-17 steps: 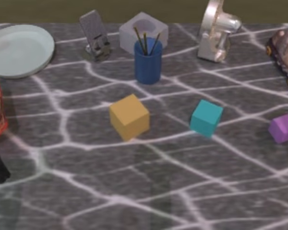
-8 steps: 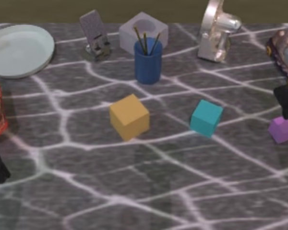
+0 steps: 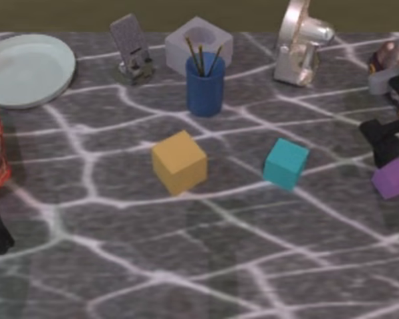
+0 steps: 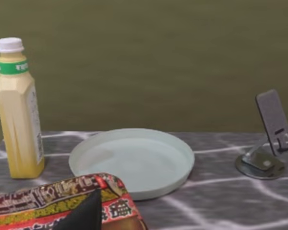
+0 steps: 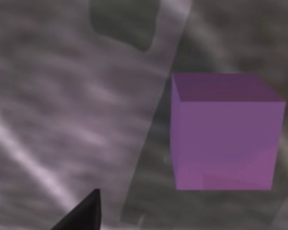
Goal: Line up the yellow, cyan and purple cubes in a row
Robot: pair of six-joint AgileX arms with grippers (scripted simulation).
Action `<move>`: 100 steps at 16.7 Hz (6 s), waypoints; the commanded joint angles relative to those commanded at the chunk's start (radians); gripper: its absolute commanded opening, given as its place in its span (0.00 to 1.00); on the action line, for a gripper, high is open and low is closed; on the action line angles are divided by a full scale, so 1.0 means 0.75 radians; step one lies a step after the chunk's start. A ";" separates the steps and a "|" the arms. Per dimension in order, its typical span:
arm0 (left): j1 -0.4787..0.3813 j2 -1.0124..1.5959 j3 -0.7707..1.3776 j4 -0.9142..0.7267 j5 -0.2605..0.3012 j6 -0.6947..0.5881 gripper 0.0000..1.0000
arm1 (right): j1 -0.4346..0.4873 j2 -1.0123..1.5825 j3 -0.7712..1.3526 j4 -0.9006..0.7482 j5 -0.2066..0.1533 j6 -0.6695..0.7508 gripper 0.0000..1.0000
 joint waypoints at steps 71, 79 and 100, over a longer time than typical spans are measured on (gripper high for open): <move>0.000 0.000 0.000 0.000 0.000 0.000 1.00 | 0.718 -0.112 -0.082 0.000 0.026 1.199 0.00; 0.000 0.000 0.000 0.000 0.000 0.000 1.00 | 0.730 -0.095 -0.119 0.057 0.025 1.216 0.00; 0.000 0.000 0.000 0.000 0.000 0.000 1.00 | 0.737 0.007 -0.297 0.338 0.029 1.224 0.83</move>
